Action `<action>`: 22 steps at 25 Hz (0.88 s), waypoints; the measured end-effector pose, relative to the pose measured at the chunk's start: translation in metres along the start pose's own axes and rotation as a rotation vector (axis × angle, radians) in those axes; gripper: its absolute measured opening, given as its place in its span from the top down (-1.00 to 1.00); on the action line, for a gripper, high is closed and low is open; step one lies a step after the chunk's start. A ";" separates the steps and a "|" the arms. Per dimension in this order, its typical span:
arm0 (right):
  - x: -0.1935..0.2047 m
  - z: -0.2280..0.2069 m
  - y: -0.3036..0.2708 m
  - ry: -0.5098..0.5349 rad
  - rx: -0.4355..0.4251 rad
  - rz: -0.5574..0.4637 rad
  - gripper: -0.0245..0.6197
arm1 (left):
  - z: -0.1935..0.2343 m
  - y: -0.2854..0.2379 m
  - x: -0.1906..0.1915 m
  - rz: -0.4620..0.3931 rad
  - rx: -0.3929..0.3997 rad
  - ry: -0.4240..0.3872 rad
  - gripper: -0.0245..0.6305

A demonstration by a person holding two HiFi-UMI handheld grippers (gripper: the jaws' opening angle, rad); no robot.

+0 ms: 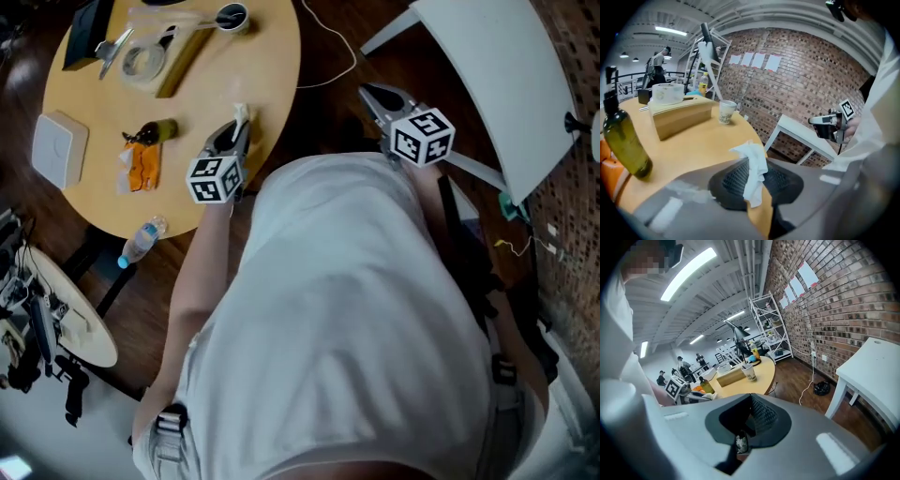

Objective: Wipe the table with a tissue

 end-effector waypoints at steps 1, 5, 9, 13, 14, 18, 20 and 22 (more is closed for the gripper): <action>-0.003 0.005 -0.005 -0.009 -0.018 -0.010 0.90 | -0.004 0.007 -0.012 -0.011 -0.005 -0.021 0.69; 0.002 -0.012 0.024 -0.028 0.053 -0.014 0.90 | -0.048 -0.023 -0.029 -0.040 0.120 -0.070 0.69; 0.004 -0.041 0.065 -0.046 0.147 -0.059 0.90 | -0.093 -0.051 -0.049 -0.043 0.226 -0.165 0.69; 0.007 -0.066 0.099 -0.064 0.199 -0.104 0.90 | -0.130 -0.070 -0.069 -0.044 0.276 -0.213 0.69; 0.008 -0.073 0.107 -0.071 0.205 -0.115 0.90 | -0.139 -0.075 -0.073 -0.043 0.283 -0.224 0.69; 0.022 -0.098 0.133 -0.110 0.223 -0.149 0.90 | -0.176 -0.096 -0.087 -0.030 0.301 -0.271 0.69; 0.032 -0.112 0.148 -0.127 0.221 -0.151 0.90 | -0.195 -0.109 -0.094 -0.026 0.297 -0.281 0.69; 0.040 -0.126 0.164 -0.138 0.215 -0.152 0.90 | -0.217 -0.122 -0.102 -0.023 0.294 -0.285 0.69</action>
Point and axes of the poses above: the fingertips, and each gripper's own axes: y backward along the fingers, z to its left, x out of its underside, the point moved 1 cm from there along y, backward along the fingers, and after that the axes turned 5 degrees about z, right-handed, at the moved point
